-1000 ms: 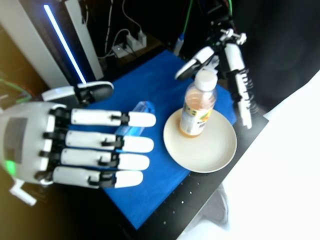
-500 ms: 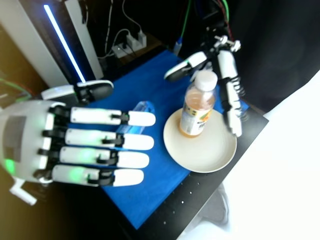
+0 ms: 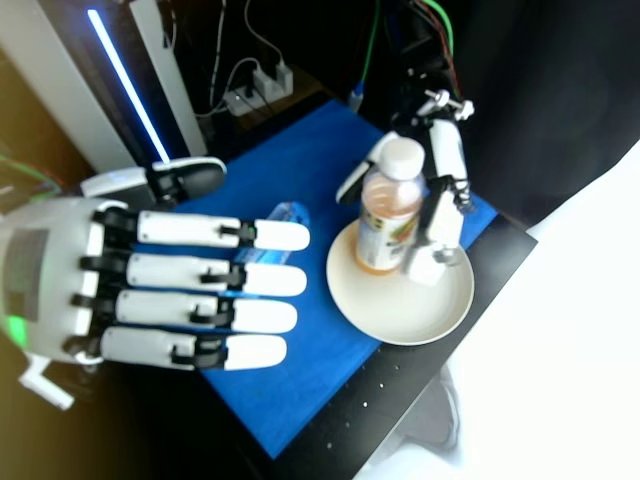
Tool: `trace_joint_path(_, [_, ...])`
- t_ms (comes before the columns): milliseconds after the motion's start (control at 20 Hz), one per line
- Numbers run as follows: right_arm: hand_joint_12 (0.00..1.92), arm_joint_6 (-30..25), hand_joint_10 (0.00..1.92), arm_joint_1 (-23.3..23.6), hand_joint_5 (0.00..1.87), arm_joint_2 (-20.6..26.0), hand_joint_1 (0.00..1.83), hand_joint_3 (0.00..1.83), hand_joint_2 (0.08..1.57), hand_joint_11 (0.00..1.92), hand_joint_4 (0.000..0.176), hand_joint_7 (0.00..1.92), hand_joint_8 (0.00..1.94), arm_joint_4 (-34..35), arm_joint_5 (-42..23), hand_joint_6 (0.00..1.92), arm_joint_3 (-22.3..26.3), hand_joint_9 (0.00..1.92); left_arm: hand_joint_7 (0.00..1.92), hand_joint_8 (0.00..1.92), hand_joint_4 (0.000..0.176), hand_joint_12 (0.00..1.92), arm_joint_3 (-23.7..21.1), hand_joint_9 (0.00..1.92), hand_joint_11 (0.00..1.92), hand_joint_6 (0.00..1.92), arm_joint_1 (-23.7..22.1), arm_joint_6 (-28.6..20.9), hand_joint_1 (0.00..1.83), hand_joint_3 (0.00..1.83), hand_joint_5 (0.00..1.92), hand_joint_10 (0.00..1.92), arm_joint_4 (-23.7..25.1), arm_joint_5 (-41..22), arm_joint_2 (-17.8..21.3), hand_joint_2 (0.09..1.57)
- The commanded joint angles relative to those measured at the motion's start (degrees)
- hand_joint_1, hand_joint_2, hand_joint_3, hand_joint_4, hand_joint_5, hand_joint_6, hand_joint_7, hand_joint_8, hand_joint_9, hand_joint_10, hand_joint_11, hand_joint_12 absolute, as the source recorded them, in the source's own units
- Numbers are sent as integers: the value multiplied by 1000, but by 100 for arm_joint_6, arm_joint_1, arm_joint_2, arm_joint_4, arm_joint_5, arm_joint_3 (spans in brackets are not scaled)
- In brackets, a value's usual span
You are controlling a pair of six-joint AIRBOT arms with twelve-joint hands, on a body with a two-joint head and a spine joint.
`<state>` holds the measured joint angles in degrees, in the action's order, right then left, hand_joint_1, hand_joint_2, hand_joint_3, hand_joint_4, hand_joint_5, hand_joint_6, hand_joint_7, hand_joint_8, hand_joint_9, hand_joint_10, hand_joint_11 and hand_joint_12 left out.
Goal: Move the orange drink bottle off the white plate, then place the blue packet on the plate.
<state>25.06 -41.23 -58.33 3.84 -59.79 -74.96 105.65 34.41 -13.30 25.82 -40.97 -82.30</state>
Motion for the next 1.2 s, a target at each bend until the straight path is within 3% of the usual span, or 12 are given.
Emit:
trace_joint_path(0, [670,-54,6,100,427,3,627,2,832,0,53,249,3,127,-701,0,7,230,838,1283,0,1592,28,623,551,1606,-44,-66,1348,15,639,1446,-258,-499,-9,1152])
trace_joint_path(100, [651,-54,2,100,426,3,630,1,829,0,57,254,0,127,-702,0,8,231,860,1151,0,1260,43,752,523,1351,-44,-70,1332,0,891,1176,-273,-496,-11,1164])
trace_joint_path(250, [609,-54,1,100,422,3,625,6,852,0,55,263,2,127,-706,0,16,229,875,1162,0,1232,82,802,595,1011,-44,-93,1366,0,1050,1188,-308,-496,-17,1127])
trace_joint_path(300, [569,-54,1,100,427,3,609,0,832,0,63,265,0,127,-707,0,16,211,913,1047,0,1203,91,763,561,769,-44,-102,1273,0,1177,981,-330,-514,-17,1081])
trace_joint_path(450, [532,-54,0,100,450,3,617,0,831,0,74,267,1,127,-709,5,18,195,971,950,0,1185,133,804,563,727,-47,-204,1274,0,1203,878,-470,-699,-16,1060])
trace_joint_path(650, [621,-54,2,99,451,3,632,1,847,0,58,254,2,136,-709,1,18,202,909,1093,0,1266,-12,744,515,837,-56,-451,1242,4,1095,914,-558,-1131,114,1097])
trace_joint_path(800, [644,-54,1,99,423,3,609,3,856,0,41,236,0,148,-709,0,16,203,787,1150,0,1156,-284,648,246,1045,-89,-485,1234,2,1018,392,-558,-1386,338,1146])
trace_joint_path(850, [672,-54,3,99,424,3,594,1,854,0,45,242,2,149,-709,1,15,214,698,556,0,1094,-388,574,148,900,-98,-544,1190,0,1038,211,-558,-1535,431,1095])
trace_joint_path(900, [714,-54,6,99,430,3,591,0,849,0,49,259,4,149,-709,2,15,230,706,244,0,1052,-449,616,267,971,-96,-566,1170,1,979,126,-555,-1593,485,1110])
trace_joint_path(950, [720,-54,5,99,424,3,587,0,849,0,48,267,6,150,-708,0,15,231,718,1084,0,1158,-542,846,666,1096,-95,-586,1202,0,950,260,-550,-1694,565,1180])
trace_joint_path(1000, [754,-54,4,99,420,3,570,0,840,0,54,273,4,153,-708,0,15,235,719,1216,0,1117,-717,886,906,1080,-86,-586,1328,0,935,1052,-528,-1800,714,1162])
trace_joint_path(1150, [832,-54,3,99,410,3,564,0,839,0,44,272,0,178,-709,0,15,251,654,1317,0,1186,-1032,823,828,1359,-15,-608,1340,3,794,1290,-406,-2007,973,1205])
